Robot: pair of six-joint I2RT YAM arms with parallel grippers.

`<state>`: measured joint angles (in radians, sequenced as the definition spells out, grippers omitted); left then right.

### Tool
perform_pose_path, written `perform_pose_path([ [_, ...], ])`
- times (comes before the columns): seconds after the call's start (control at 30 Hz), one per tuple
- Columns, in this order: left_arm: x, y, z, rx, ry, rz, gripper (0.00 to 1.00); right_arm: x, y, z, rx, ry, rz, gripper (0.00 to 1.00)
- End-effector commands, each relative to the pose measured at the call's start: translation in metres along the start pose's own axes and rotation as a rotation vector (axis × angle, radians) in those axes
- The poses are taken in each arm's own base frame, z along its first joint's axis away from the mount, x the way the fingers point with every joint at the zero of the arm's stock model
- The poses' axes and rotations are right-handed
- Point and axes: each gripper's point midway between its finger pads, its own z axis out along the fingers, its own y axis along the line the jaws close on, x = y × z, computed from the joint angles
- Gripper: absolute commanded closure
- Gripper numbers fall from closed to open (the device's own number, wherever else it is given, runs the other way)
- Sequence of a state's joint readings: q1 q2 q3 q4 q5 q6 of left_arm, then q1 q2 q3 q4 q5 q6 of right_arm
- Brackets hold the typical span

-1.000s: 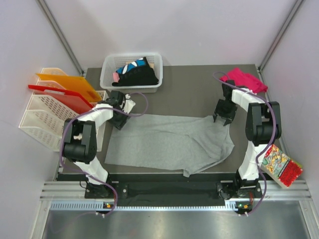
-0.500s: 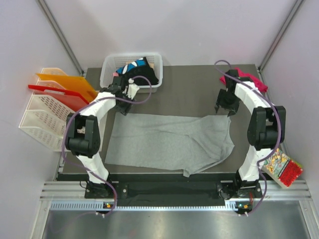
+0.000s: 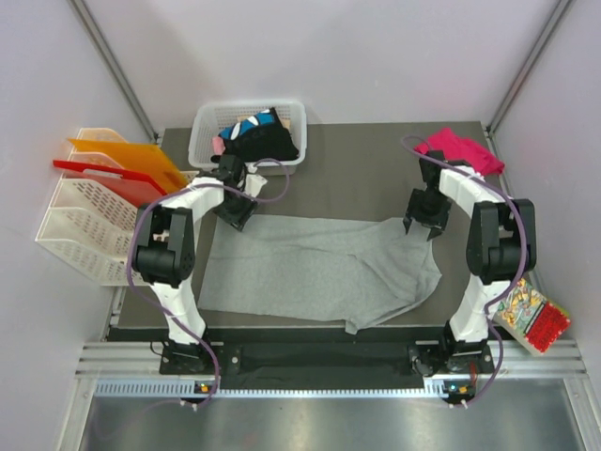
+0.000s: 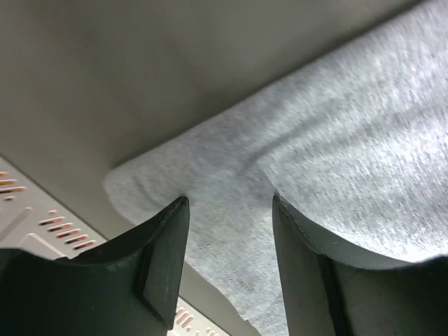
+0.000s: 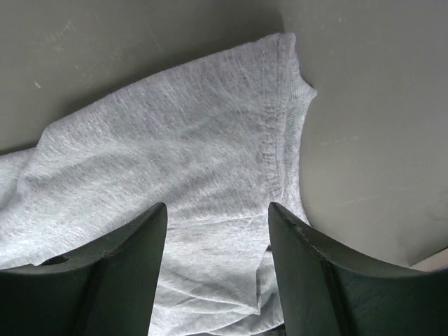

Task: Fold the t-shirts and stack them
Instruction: Fold the flattened tshirt in 1/3 of the way

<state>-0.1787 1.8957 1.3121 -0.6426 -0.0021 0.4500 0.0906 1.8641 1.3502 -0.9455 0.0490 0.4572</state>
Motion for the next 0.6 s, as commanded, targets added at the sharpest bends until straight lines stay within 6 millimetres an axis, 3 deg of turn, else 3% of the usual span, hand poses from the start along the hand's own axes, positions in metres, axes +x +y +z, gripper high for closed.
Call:
perform_pose_path([
  [0.0, 0.006, -0.012, 0.004, 0.059, 0.013, 0.025, 0.44, -0.013, 0.015, 0.007, -0.033, -0.01, 0.012, 0.41],
  [0.13, 0.006, -0.01, 0.021, 0.052, 0.027, 0.021, 0.44, -0.03, 0.026, 0.027, -0.031, 0.006, 0.003, 0.41],
  [0.17, 0.004, -0.006, 0.028, 0.037, 0.029, 0.02, 0.44, -0.031, 0.027, 0.04, -0.019, 0.032, 0.001, 0.41],
  [0.23, -0.001, -0.002, 0.036, 0.024, 0.022, 0.012, 0.44, -0.046, 0.035, 0.043, -0.029, 0.017, -0.003, 0.41],
  [0.27, -0.004, 0.006, 0.042, -0.006, 0.033, 0.01, 0.44, -0.048, 0.035, 0.054, -0.014, 0.035, -0.005, 0.41],
  [0.3, -0.007, 0.008, 0.046, -0.013, 0.03, 0.01, 0.44, -0.063, 0.042, 0.051, -0.028, 0.008, -0.003, 0.41],
  [0.37, -0.015, 0.016, 0.056, -0.025, 0.032, 0.005, 0.44, -0.068, 0.044, 0.061, -0.017, 0.029, -0.004, 0.41],
  [0.4, -0.015, 0.02, 0.059, -0.027, 0.042, -0.003, 0.45, -0.083, 0.051, 0.056, -0.033, -0.003, -0.001, 0.41],
  [0.43, -0.027, 0.029, 0.057, -0.04, 0.021, -0.011, 0.45, -0.087, 0.052, 0.056, -0.032, -0.002, 0.002, 0.41],
  [0.47, -0.024, 0.031, 0.066, -0.03, 0.04, -0.019, 0.45, -0.09, 0.053, 0.063, -0.029, 0.007, 0.002, 0.4],
  [0.5, -0.022, 0.038, 0.068, -0.028, 0.053, -0.043, 0.45, -0.105, 0.058, 0.057, -0.047, -0.028, 0.009, 0.4],
  [0.57, -0.029, 0.052, 0.073, -0.036, 0.045, -0.065, 0.45, -0.112, 0.06, 0.062, -0.052, -0.019, 0.016, 0.4],
])
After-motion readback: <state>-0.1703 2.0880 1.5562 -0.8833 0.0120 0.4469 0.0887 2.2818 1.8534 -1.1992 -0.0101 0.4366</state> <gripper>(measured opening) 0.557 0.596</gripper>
